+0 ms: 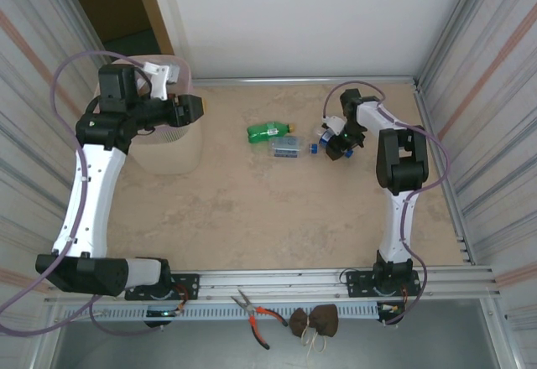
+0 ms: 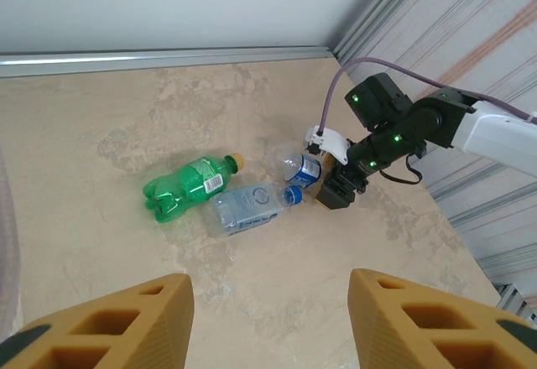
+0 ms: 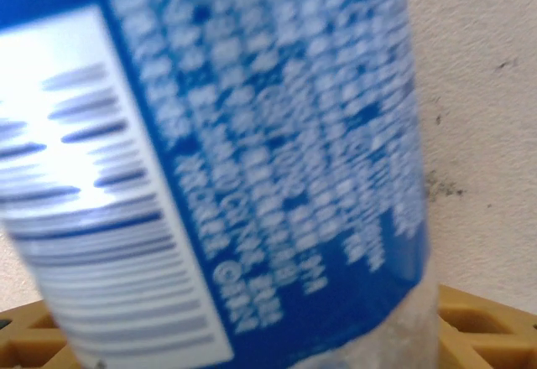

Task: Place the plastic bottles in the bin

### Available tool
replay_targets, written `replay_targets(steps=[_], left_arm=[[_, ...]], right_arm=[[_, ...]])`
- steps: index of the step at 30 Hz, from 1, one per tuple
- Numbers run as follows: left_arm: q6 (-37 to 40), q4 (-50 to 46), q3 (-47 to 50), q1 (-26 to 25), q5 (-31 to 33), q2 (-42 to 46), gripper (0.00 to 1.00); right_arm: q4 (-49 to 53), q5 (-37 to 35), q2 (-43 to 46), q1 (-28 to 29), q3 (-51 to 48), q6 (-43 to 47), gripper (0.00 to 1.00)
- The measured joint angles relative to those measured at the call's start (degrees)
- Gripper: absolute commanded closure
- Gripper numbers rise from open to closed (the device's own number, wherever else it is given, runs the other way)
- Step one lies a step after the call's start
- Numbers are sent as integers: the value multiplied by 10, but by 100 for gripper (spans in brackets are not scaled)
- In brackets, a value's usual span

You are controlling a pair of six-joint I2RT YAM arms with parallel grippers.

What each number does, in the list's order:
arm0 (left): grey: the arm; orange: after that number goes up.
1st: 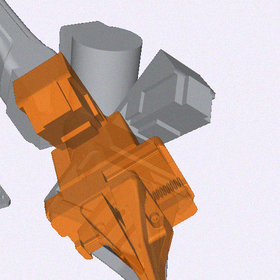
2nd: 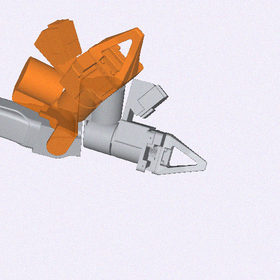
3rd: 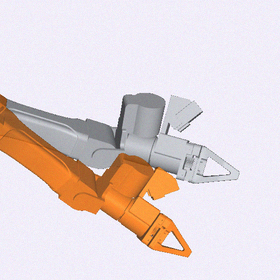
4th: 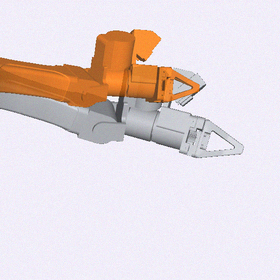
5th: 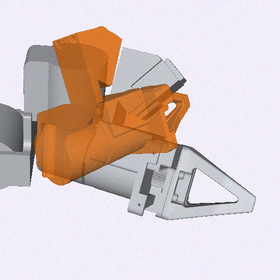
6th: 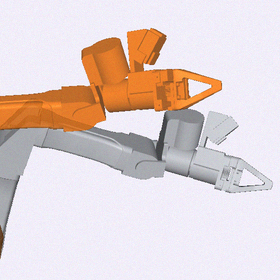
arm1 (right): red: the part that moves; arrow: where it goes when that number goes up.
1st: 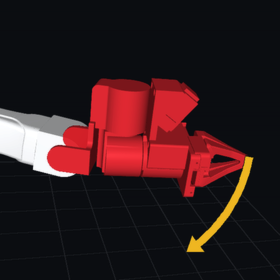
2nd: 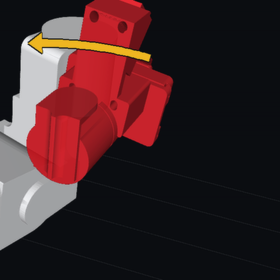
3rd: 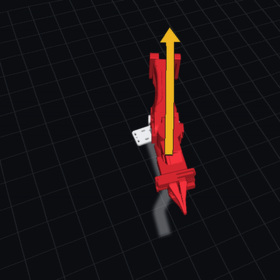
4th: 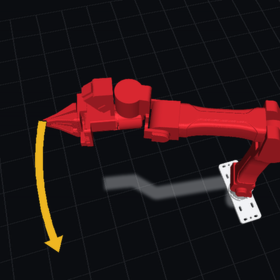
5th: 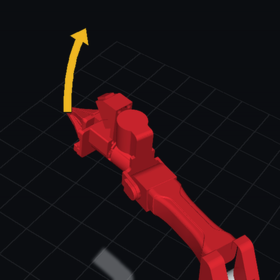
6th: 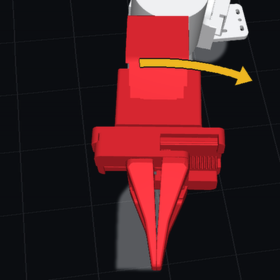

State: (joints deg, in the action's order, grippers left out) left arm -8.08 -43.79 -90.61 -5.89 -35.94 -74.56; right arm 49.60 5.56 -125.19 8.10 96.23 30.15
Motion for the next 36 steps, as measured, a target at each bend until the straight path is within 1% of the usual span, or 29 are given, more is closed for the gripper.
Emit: replay_targets(steps=[9,15,20,23,27,32,36], left_arm=[[-13,20,7,-9,-1,0,49],[-34,56,31,-11,-7,7,49],[-52,88,41,-24,-16,15,49],[-62,110,42,-39,-21,19,48],[-73,148,42,-68,-26,22,46],[-73,201,47,-109,-35,22,43],[-72,244,47,-139,-45,22,41]], right_arm=[[-22,3,39,-3,-50,-31,49],[-44,7,108,-4,-79,-60,52],[-69,26,184,-7,-103,-88,53],[-85,52,233,-7,-120,-111,54],[-115,109,304,-7,-142,-151,55],[-163,207,388,-7,-169,-217,56],[-221,300,444,-7,-190,-283,56]])
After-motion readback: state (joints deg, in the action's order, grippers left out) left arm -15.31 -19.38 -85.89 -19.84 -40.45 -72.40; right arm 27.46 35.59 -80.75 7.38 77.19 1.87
